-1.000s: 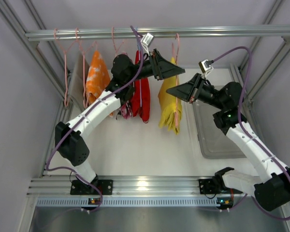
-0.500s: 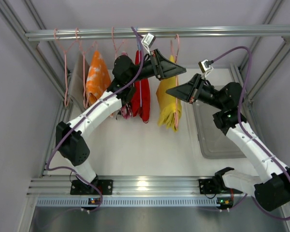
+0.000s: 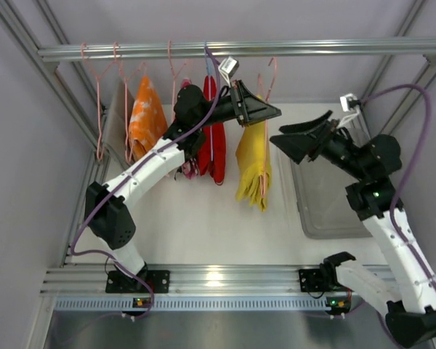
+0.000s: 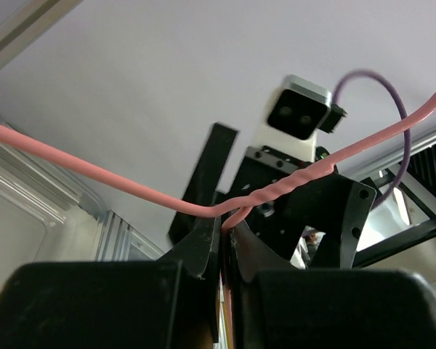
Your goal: Remove the trousers from the hanger
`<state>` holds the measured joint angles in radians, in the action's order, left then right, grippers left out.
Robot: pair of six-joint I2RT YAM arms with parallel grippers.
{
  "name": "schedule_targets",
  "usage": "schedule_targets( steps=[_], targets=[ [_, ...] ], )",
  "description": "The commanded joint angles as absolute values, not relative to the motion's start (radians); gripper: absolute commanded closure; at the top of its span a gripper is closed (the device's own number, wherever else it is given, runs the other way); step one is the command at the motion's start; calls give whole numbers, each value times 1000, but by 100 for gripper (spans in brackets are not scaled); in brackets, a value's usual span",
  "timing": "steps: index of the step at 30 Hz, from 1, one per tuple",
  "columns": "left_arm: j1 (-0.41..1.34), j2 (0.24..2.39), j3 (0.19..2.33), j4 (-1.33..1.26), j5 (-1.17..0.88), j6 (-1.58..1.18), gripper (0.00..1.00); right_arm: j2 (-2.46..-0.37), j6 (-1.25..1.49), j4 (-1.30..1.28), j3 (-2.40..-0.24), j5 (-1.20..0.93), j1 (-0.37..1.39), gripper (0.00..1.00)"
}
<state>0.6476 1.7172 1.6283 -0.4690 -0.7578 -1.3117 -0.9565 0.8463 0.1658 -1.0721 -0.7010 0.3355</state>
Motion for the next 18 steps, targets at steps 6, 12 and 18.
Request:
schedule_targets(
  steps=[6,12,18],
  targets=[
    [638,1641,1683,-595,-724,-1353,100,-589,381,-139,-950,-407,232,0],
    [640,1687,1784,-538,-695,-1377,100,-440,226,-155,-766,-457,232,1],
    [640,1729,1879,-522,-676,-1376,100,-403,153,-129,-663,-526,235,0]
  ],
)
